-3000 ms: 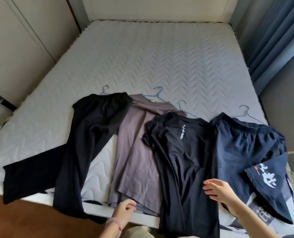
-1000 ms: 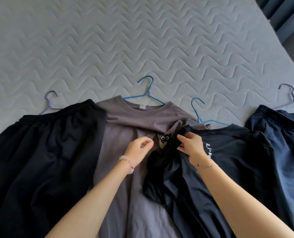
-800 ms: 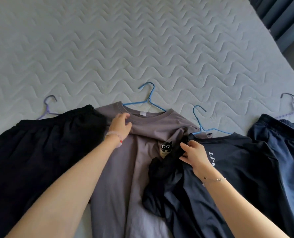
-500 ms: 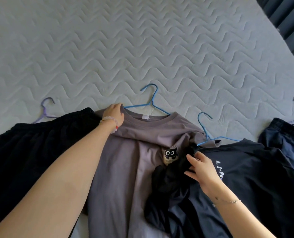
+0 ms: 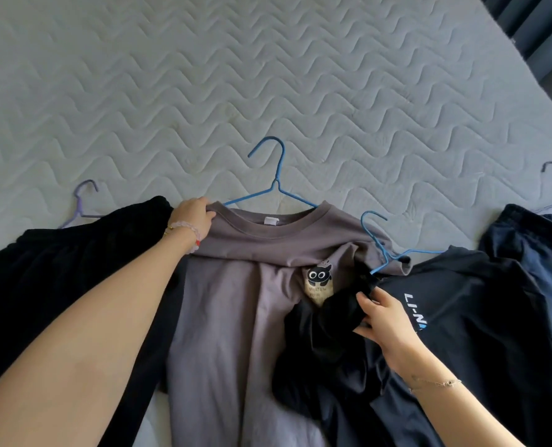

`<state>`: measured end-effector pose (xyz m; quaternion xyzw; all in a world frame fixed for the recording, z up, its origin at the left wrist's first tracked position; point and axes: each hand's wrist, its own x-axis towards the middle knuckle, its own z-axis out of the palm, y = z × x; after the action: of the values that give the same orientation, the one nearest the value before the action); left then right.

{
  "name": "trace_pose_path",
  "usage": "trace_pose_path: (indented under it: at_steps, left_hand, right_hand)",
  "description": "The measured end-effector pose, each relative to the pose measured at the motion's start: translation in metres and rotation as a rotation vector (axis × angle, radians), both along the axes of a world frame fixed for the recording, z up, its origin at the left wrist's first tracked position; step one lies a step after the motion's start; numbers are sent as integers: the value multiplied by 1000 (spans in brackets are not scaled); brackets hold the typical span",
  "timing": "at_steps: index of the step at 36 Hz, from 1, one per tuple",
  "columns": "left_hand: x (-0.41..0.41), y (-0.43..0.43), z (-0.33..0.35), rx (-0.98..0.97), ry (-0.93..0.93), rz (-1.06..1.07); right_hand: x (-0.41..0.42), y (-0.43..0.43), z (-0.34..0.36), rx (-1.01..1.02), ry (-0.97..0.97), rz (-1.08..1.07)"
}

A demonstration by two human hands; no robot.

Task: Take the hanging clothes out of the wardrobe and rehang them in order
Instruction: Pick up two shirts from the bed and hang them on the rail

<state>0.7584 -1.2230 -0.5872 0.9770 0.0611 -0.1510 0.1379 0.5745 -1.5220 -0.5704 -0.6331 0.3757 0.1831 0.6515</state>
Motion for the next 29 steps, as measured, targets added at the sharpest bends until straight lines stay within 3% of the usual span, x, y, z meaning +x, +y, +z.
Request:
trace_pose_path:
  at_steps: [4,12,20,29]
  left_hand:
    - [-15,-11,40,-101,-102,-3]
    - [-73,-40,150,-57,-222,-176]
    - [-141,-34,281,-305,-415,38]
    - [-219,-19,417,-346,-606,15]
  right_hand:
    - [-10,-4,22,-62,-49,-23]
    - [-38,-29,114,-177,-128,-84]
    - [-82,-40,244,-243,-220,-17]
    - [-128,-49,385,-489,-371,82]
